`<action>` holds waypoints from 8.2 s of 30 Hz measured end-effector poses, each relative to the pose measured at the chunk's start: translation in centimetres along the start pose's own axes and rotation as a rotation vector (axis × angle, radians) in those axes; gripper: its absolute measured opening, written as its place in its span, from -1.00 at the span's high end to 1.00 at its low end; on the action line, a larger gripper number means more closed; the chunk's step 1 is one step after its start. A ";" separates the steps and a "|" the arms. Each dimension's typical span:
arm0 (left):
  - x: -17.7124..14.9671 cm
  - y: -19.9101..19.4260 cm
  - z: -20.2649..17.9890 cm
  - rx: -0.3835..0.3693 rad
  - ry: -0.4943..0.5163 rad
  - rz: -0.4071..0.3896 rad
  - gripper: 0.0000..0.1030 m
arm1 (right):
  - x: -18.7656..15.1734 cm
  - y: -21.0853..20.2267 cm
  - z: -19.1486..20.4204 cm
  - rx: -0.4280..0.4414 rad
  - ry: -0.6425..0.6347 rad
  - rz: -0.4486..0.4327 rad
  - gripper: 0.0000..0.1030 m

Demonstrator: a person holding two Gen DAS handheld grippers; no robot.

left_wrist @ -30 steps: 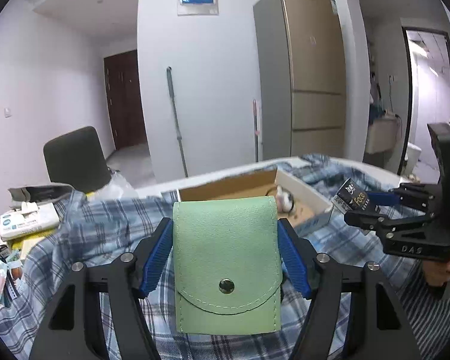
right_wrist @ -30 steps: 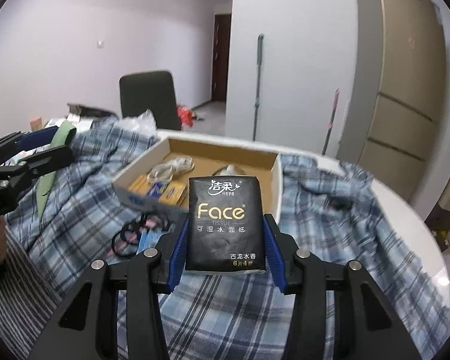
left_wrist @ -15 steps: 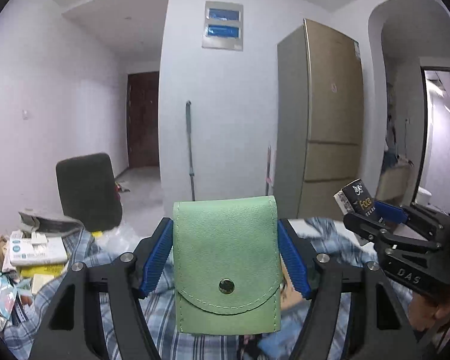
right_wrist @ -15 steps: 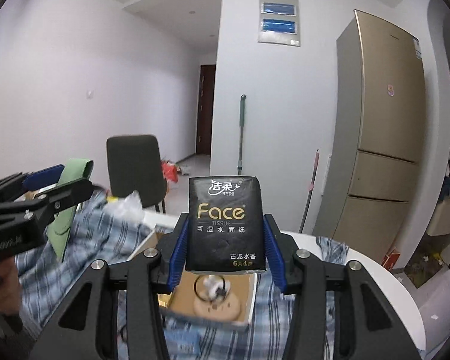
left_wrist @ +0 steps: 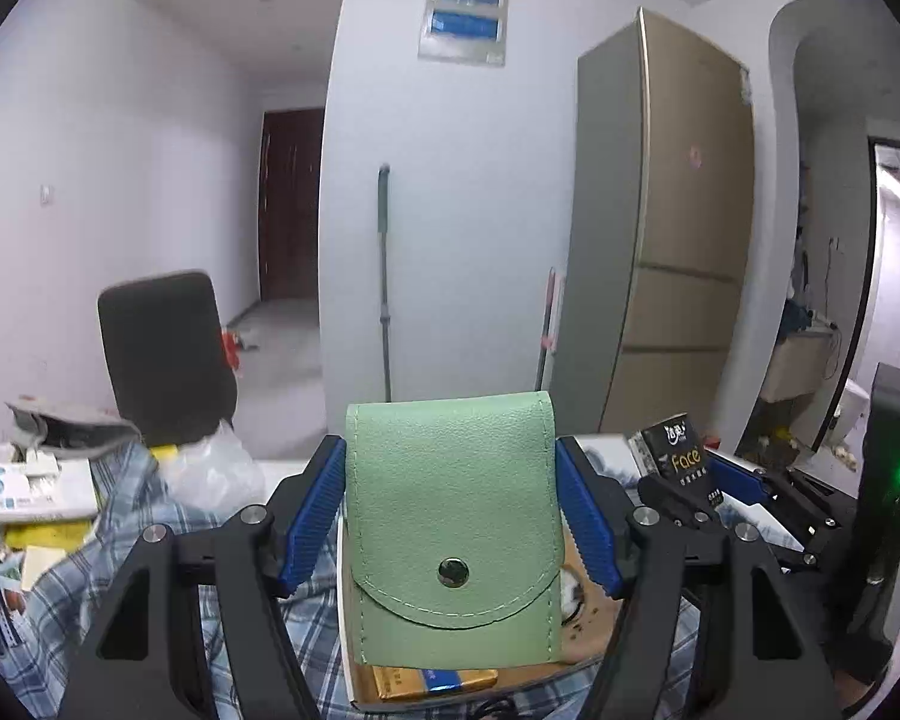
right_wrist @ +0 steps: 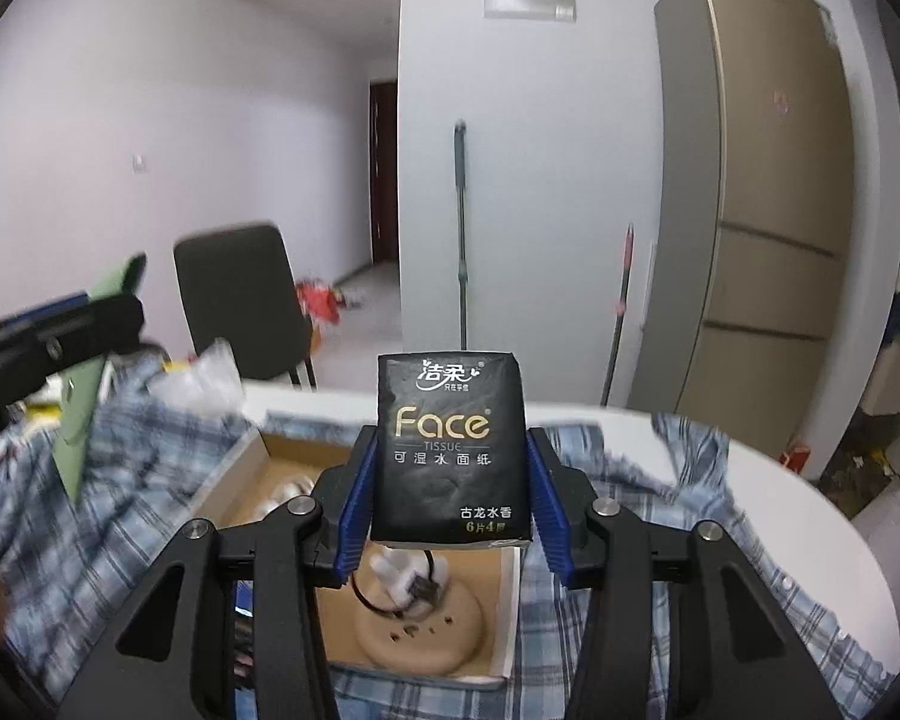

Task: Organize soft objects
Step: 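Lower the green pouch into the box with the left gripper while the right gripper drops the Face pack in, then withdraw both grippers from the box, then grasp the blue tissue pack with the right gripper while the left gripper approaches the black cord, then grasp the black cord with the left gripper and lift it, then lower the black cord into the box with the left gripper while the right gripper drops the blue pack in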

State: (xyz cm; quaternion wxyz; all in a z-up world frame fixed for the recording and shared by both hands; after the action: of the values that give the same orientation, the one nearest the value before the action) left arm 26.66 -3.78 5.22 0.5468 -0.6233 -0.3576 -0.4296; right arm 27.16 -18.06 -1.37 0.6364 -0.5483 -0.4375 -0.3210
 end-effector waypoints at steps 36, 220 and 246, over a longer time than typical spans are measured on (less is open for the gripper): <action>-9.7 9.2 1.1 0.004 -0.018 0.311 -0.70 | -8.4 7.1 0.6 0.058 -0.052 0.306 -0.23; -3.2 5.0 0.6 0.042 0.006 0.268 0.81 | 0.5 4.5 2.0 0.080 -0.062 0.186 -0.42; -9.9 9.6 1.5 -0.001 -0.026 0.476 0.22 | -5.6 9.4 1.4 0.125 -0.032 0.354 -0.52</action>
State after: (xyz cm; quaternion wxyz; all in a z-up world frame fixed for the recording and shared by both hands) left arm 31.96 -3.47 -7.64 0.6279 -0.6957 -0.2073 -0.2806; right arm 32.92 -15.26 -10.34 0.7089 -0.5811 -0.3632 -0.1672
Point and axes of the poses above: each gripper's, at about its wrist camera, not at the fingertips, and y roughly the way its jaws point, z to its left, x to its top, the point moved 8 cm from there along y, roughly the way its jaws point, and after that the axes turned 2 degrees about y, right-handed, at the moved point
